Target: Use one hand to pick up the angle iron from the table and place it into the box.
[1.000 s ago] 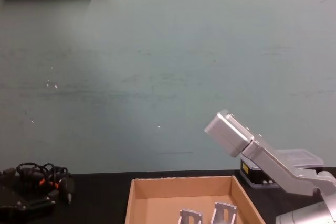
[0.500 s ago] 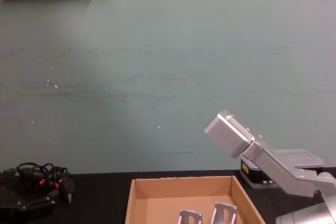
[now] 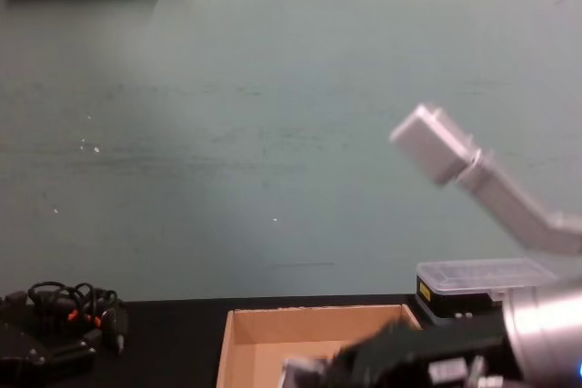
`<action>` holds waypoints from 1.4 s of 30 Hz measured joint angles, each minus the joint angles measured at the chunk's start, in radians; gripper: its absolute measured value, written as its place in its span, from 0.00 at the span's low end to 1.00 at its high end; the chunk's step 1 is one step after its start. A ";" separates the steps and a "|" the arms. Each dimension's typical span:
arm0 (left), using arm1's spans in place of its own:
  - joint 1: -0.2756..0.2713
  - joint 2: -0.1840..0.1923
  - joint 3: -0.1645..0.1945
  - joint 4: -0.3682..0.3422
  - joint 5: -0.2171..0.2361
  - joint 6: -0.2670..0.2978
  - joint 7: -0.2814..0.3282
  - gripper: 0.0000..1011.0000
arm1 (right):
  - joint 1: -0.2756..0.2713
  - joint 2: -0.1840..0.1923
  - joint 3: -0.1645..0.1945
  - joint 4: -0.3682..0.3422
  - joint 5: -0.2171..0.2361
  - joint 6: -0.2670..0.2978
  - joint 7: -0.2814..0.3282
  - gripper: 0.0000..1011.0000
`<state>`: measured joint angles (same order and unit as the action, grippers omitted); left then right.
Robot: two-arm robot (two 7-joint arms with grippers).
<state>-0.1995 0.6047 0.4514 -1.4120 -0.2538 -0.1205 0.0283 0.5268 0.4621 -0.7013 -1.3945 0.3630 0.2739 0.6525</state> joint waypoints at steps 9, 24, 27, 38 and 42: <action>0.000 0.000 0.000 0.000 0.000 0.000 0.000 1.00 | -0.002 0.021 0.087 -0.054 0.005 -0.014 -0.095 0.09; 0.000 0.000 0.000 0.000 0.000 0.000 0.000 1.00 | 0.073 -0.070 0.147 0.128 -0.043 -0.030 -0.175 0.09; 0.000 0.000 0.000 0.000 0.000 0.000 0.000 1.00 | 0.106 -0.102 0.140 0.190 -0.055 -0.031 -0.170 0.09; 0.000 0.000 0.000 0.000 0.000 0.000 0.000 1.00 | 0.222 -0.214 0.098 0.419 -0.101 -0.038 -0.113 0.09; 0.000 0.000 0.000 0.000 0.000 0.000 0.000 1.00 | 0.250 -0.243 0.089 0.483 -0.119 -0.045 -0.101 0.09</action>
<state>-0.1996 0.6047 0.4514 -1.4119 -0.2538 -0.1205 0.0283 0.7773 0.2187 -0.6125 -0.9118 0.2441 0.2287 0.5513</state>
